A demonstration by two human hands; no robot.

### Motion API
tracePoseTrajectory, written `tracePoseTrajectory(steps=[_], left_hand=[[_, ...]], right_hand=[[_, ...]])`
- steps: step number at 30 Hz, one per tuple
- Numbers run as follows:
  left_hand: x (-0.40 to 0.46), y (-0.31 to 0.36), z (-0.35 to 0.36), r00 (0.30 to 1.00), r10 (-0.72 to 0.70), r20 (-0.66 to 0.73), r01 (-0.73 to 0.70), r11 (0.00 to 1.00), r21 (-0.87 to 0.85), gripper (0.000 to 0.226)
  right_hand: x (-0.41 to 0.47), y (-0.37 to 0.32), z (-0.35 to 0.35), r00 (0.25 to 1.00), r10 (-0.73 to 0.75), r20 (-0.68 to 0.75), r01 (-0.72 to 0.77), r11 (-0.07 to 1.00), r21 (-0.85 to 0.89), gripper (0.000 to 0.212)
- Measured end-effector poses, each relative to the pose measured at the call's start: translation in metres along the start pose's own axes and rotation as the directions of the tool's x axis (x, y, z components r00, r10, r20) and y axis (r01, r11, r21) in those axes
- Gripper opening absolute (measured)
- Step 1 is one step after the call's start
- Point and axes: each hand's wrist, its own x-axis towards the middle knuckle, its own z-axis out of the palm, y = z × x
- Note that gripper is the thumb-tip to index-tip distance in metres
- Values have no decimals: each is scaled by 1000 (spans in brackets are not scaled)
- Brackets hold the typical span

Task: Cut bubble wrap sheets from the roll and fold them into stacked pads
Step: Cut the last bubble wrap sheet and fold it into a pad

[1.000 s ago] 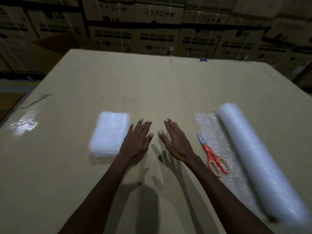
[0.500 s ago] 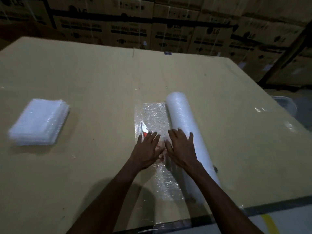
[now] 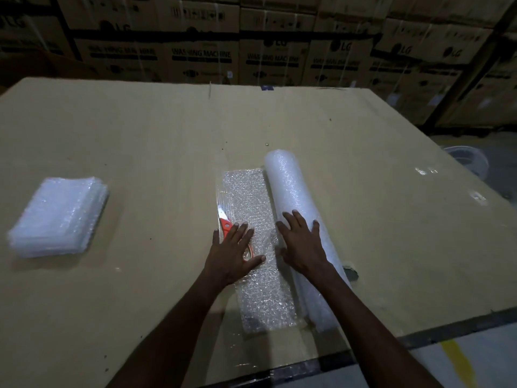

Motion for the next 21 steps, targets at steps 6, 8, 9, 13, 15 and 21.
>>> tracePoseTrajectory(steps=[6, 8, 9, 13, 15, 21], left_hand=[[-19, -53, -14, 1000, 6, -9, -5, 1000, 31, 97], [-24, -69, -19, 1000, 15, -9, -15, 1000, 26, 99], [-27, -75, -21, 1000, 15, -6, -15, 999, 29, 99], [-41, -100, -28, 1000, 5, 1, -5, 1000, 28, 99], [-47, -110, -30, 1000, 2, 3, -2, 1000, 8, 97], [-54, -124, -35, 1000, 2, 3, -2, 1000, 18, 96]], right_hand=[[3, -14, -23, 999, 23, 37, -23, 1000, 10, 67], [2, -20, -30, 997, 71, 36, -71, 997, 15, 65], [2, -24, -33, 995, 94, 40, -95, 995, 16, 65], [4, -47, -35, 984, 174, 38, -172, 984, -55, 58], [2, -54, -29, 979, 200, 28, -195, 972, -133, 47], [1, -57, -12, 940, 338, -49, -341, 937, -82, 40]])
